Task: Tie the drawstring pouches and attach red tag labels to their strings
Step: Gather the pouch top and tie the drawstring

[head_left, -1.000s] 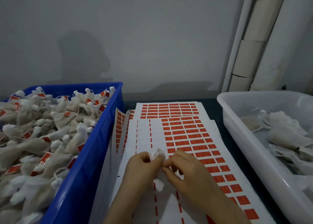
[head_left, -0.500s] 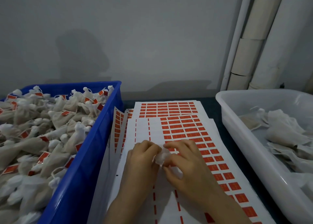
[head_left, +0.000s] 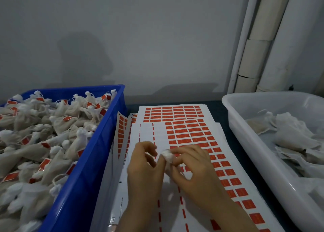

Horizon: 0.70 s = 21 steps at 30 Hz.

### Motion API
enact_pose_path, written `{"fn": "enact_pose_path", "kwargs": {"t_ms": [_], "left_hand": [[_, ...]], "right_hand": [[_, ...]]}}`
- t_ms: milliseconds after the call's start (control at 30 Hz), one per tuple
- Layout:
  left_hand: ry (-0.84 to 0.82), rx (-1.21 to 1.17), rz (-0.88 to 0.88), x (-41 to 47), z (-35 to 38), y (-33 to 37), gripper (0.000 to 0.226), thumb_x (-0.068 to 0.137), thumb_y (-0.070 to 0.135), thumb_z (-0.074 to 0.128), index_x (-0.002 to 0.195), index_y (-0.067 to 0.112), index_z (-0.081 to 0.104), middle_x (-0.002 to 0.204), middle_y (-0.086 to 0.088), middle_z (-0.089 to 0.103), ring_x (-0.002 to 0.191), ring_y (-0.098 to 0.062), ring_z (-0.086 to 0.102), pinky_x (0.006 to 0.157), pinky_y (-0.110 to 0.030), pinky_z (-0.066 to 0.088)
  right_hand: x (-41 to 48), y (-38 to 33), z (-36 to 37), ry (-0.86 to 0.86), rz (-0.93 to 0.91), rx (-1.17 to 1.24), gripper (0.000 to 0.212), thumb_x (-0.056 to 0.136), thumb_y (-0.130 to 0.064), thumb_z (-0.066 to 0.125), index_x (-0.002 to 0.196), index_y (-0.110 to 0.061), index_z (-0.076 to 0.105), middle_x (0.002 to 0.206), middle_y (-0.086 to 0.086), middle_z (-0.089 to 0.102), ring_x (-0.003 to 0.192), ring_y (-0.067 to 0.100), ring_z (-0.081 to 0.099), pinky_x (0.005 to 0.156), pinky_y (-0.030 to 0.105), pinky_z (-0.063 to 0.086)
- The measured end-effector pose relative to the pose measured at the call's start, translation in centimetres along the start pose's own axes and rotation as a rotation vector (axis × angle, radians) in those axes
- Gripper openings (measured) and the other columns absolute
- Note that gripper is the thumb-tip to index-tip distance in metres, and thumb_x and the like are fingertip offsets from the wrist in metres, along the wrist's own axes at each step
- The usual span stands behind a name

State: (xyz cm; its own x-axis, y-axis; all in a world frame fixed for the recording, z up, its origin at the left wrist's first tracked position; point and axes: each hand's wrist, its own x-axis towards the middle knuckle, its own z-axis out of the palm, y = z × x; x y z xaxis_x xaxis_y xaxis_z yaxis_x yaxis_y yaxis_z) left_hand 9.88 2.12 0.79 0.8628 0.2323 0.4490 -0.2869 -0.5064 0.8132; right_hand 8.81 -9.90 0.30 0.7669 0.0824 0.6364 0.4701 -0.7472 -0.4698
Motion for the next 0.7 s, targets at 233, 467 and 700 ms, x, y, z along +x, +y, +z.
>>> {"fn": "enact_pose_path", "kwargs": {"t_ms": [233, 467, 700], "left_hand": [[-0.117, -0.131, -0.254, 0.5, -0.23, -0.57, 0.025, 0.083, 0.019, 0.063, 0.059, 0.017, 0.057, 0.058, -0.001, 0.058, 0.058, -0.014, 0.053, 0.054, -0.019, 0.039], [-0.212, -0.108, -0.355, 1.01, -0.21, -0.9, 0.025, 0.084, 0.023, 0.061, 0.06, 0.025, 0.057, 0.061, 0.005, 0.06, 0.06, -0.013, 0.056, 0.052, -0.019, 0.039], [-0.154, 0.131, 0.02, 0.48, -0.29, -0.94, 0.024, 0.079, 0.028, 0.067, 0.07, 0.036, 0.047, 0.074, 0.021, 0.053, 0.065, -0.005, 0.056, 0.059, -0.013, 0.045]], "right_hand": [[-0.27, 0.2, 0.29, -0.046, -0.012, -0.074, 0.011, 0.073, -0.029, 0.065, 0.072, -0.019, 0.063, 0.075, -0.004, 0.069, 0.073, 0.011, 0.061, 0.08, 0.017, 0.037], [-0.39, -0.05, 0.37, -0.046, -0.064, -0.225, 0.014, 0.068, -0.029, 0.075, 0.074, -0.02, 0.066, 0.08, -0.004, 0.07, 0.078, 0.012, 0.063, 0.079, 0.029, 0.048], [-0.37, -0.55, 0.66, -0.066, -0.028, -0.023, 0.009, 0.075, -0.03, 0.064, 0.08, -0.023, 0.065, 0.108, -0.006, 0.067, 0.105, 0.006, 0.048, 0.094, 0.022, 0.032]]}}
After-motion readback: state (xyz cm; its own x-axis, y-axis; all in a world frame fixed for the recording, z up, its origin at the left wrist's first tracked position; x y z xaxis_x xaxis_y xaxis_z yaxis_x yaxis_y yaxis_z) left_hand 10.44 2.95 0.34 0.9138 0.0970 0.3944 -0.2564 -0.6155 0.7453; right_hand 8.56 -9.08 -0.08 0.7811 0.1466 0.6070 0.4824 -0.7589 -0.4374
